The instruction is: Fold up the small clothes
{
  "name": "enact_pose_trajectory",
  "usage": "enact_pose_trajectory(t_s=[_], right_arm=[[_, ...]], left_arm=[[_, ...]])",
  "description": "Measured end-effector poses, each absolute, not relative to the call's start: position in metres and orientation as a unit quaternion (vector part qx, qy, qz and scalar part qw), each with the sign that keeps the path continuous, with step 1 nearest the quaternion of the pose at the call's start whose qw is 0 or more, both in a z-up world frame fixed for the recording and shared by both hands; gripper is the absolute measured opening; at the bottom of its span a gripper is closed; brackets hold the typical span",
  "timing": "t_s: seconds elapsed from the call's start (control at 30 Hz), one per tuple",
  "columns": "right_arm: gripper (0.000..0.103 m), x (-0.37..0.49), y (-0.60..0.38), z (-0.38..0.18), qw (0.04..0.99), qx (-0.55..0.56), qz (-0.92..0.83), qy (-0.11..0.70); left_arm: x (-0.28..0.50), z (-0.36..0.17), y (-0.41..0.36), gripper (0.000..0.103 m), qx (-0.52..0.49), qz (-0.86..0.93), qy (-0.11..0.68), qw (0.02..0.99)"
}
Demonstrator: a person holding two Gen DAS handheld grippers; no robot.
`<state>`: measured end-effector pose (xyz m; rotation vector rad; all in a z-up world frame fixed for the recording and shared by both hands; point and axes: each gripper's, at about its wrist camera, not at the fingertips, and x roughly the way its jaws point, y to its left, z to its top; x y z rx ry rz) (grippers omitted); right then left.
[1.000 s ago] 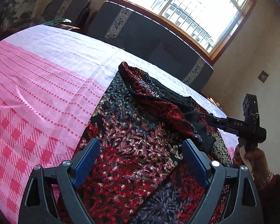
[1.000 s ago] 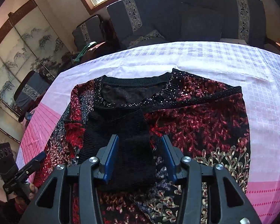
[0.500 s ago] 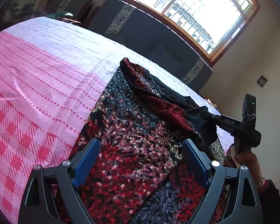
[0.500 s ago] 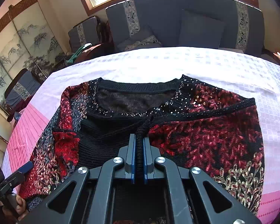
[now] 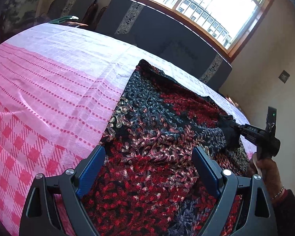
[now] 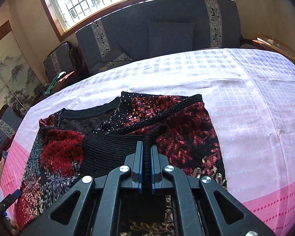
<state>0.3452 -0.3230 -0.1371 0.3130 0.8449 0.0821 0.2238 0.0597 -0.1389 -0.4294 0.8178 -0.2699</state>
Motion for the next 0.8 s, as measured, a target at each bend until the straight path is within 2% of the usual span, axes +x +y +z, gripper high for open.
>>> enact_pose_trajectory(t_s=[0.23,0.3,0.43,0.53,0.6,0.8], right_arm=[[0.006,0.346,-0.321,-0.137,0.895,0.109,0.023,0.432],[0.012,0.34,-0.323,-0.126,0.902,0.111,0.0,0.417],[0.013,0.337,-0.299,-0.083,0.929,0.083,0.022,0.361],[0.015,0.353,-0.237,-0.065,0.924,0.018,0.118,0.364],[0.017,0.365,-0.183,-0.067,0.911,-0.042,0.172,0.372],[0.018,0.396,-0.043,-0.113,0.869,-0.208,0.207,0.399]], left_arm=[[0.247,-0.114,0.073,0.09,-0.246,-0.145,0.413,0.865],[0.251,-0.11,0.081,0.09,-0.243,-0.139,0.393,0.876],[0.245,-0.127,0.097,0.09,-0.272,-0.133,0.365,0.881],[0.241,-0.146,0.1,0.09,-0.291,-0.121,0.37,0.874],[0.239,-0.14,0.1,0.09,-0.284,-0.127,0.354,0.882],[0.239,-0.147,0.115,0.09,-0.312,-0.114,0.358,0.873]])
